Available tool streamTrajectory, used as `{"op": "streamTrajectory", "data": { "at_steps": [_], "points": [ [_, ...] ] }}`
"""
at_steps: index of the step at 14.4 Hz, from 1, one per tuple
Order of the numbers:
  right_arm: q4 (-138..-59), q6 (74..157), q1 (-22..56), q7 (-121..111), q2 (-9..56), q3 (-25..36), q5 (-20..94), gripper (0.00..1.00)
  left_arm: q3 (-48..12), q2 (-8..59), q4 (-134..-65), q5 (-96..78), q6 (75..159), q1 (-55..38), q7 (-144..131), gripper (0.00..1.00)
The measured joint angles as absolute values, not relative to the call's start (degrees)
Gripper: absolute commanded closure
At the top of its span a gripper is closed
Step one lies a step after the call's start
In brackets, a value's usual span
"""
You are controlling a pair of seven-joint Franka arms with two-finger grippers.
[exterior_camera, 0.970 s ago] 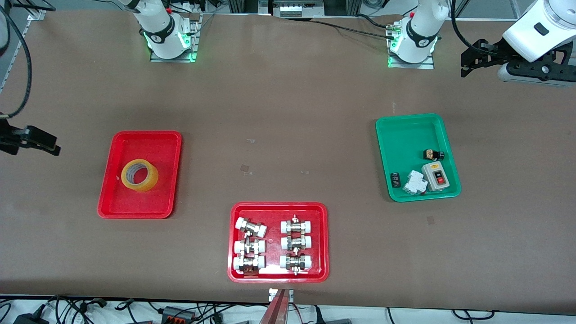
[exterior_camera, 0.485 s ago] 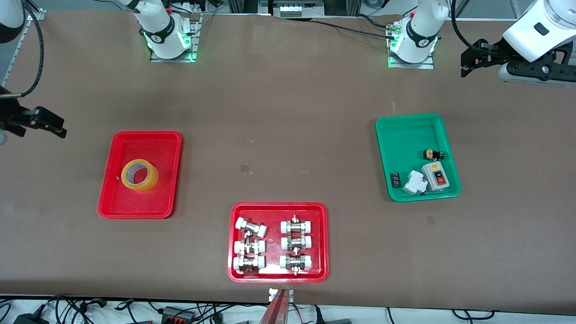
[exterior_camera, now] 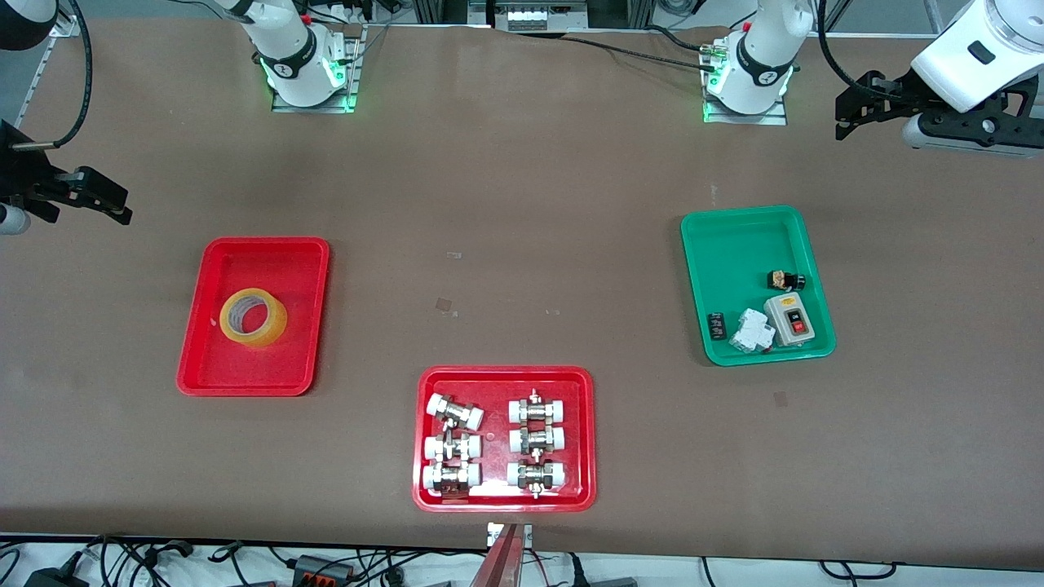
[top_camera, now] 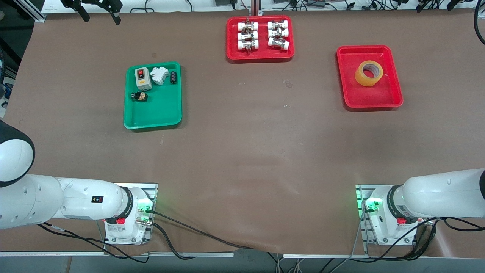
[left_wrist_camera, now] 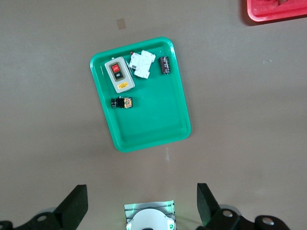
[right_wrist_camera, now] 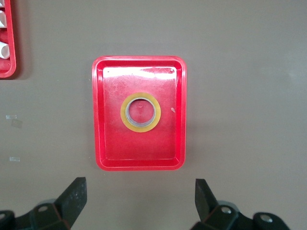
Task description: Left arm passes tape to right arm into tray
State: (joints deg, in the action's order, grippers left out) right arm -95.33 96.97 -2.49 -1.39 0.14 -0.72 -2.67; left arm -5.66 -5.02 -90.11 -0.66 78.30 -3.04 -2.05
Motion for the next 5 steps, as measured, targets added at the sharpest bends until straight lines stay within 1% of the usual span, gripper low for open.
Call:
{"op": "streamTrajectory", "data": {
  "at_steps": [5],
  "points": [
    [-95.33, 96.85, -2.49, -1.38, -0.3, -0.62, -2.67, 0.0, -5.66, -5.02, -90.11, -0.66, 78.3, -3.04, -2.05, 0.0]
  ]
}}
